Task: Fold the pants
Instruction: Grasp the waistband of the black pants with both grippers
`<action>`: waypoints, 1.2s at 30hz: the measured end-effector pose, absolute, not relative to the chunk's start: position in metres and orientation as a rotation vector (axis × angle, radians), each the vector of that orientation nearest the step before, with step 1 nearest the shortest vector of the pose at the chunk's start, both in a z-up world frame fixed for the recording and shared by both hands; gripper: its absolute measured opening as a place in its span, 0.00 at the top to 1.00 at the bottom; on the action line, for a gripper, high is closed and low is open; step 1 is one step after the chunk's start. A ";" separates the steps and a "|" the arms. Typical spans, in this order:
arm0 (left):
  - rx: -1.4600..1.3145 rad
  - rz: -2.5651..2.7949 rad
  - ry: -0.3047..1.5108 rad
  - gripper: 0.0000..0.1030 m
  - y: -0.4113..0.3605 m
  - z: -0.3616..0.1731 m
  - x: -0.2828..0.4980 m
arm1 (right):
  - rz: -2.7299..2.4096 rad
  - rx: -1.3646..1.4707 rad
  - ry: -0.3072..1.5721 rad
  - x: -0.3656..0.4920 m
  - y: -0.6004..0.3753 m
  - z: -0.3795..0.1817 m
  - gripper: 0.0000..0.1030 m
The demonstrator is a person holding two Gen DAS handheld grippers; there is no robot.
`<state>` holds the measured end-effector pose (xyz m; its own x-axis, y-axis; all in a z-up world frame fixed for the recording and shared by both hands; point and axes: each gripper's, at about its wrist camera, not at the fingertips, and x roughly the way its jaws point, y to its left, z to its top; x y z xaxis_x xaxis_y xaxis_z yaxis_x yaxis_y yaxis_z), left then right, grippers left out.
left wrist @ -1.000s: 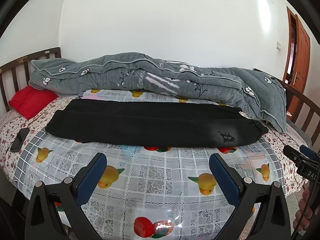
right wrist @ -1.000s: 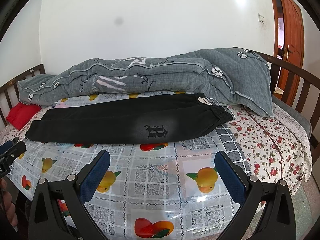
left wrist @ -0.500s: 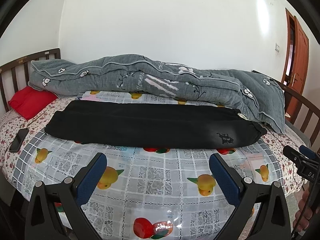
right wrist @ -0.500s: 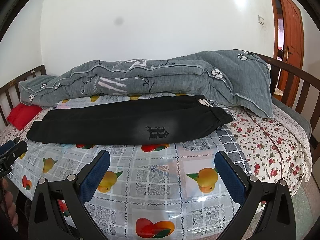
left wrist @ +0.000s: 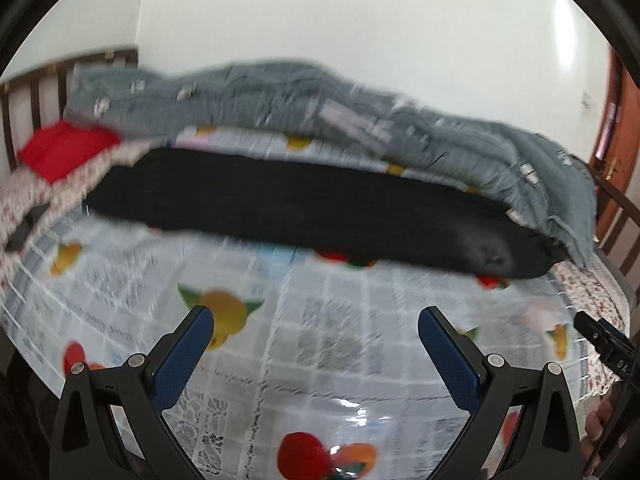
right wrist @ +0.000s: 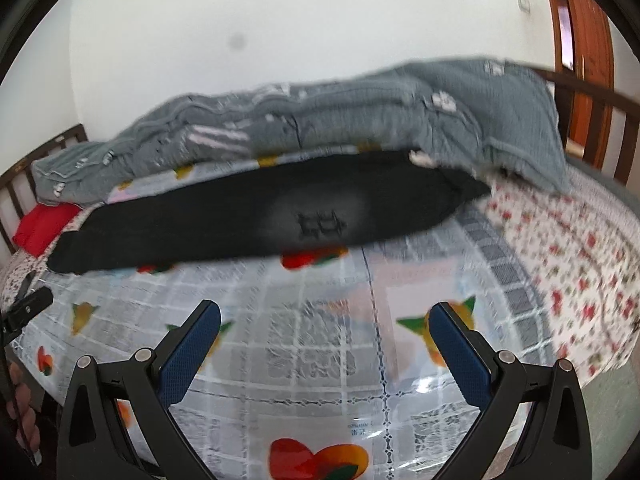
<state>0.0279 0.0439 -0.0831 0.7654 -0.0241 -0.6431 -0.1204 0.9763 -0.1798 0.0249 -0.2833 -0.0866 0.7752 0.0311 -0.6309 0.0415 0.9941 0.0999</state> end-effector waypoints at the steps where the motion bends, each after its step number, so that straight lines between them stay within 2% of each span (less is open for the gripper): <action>1: -0.233 0.060 0.718 0.04 0.051 -0.094 0.032 | -0.007 0.121 0.706 0.031 -0.286 -0.096 0.07; 3: -0.262 0.057 0.759 0.06 0.066 -0.114 0.040 | 0.029 0.141 0.779 0.044 -0.291 -0.115 0.12; 6: -0.328 0.050 0.795 0.08 0.095 -0.135 0.051 | 0.020 0.168 0.813 0.059 -0.300 -0.134 0.13; 8: -0.412 0.026 0.806 0.18 0.118 -0.147 0.057 | 0.003 0.181 0.805 0.065 -0.307 -0.140 0.13; 13: -0.539 0.037 0.757 0.20 0.164 -0.161 0.068 | 0.042 0.249 0.822 0.092 -0.328 -0.145 0.17; 14: -0.548 0.046 0.750 0.20 0.172 -0.162 0.073 | 0.027 0.248 0.819 0.096 -0.331 -0.146 0.19; 15: -0.554 0.049 0.750 0.20 0.176 -0.163 0.078 | 0.004 0.247 0.810 0.101 -0.333 -0.147 0.27; 16: -0.563 0.050 0.754 0.20 0.182 -0.164 0.083 | -0.013 0.247 0.805 0.107 -0.335 -0.149 0.30; 24: -0.603 0.041 0.743 0.22 0.209 -0.169 0.130 | -0.029 0.248 0.826 0.156 -0.345 -0.157 0.29; 27: -0.688 0.055 0.729 0.29 0.227 -0.176 0.152 | -0.003 0.326 0.833 0.176 -0.352 -0.159 0.29; 30: -0.783 0.070 0.715 0.46 0.248 -0.185 0.166 | 0.034 0.374 0.856 0.199 -0.354 -0.163 0.29; 32: -0.844 0.083 0.731 0.70 0.263 -0.192 0.176 | 0.033 0.389 0.865 0.211 -0.353 -0.165 0.29; 34: -0.941 0.071 0.748 0.85 0.278 -0.204 0.183 | 0.028 0.425 0.869 0.221 -0.355 -0.167 0.30; 35: -1.005 0.053 0.760 0.88 0.288 -0.212 0.187 | 0.031 0.447 0.869 0.225 -0.357 -0.168 0.32; 36: -1.041 0.033 0.767 0.89 0.293 -0.217 0.188 | 0.033 0.471 0.872 0.229 -0.359 -0.168 0.40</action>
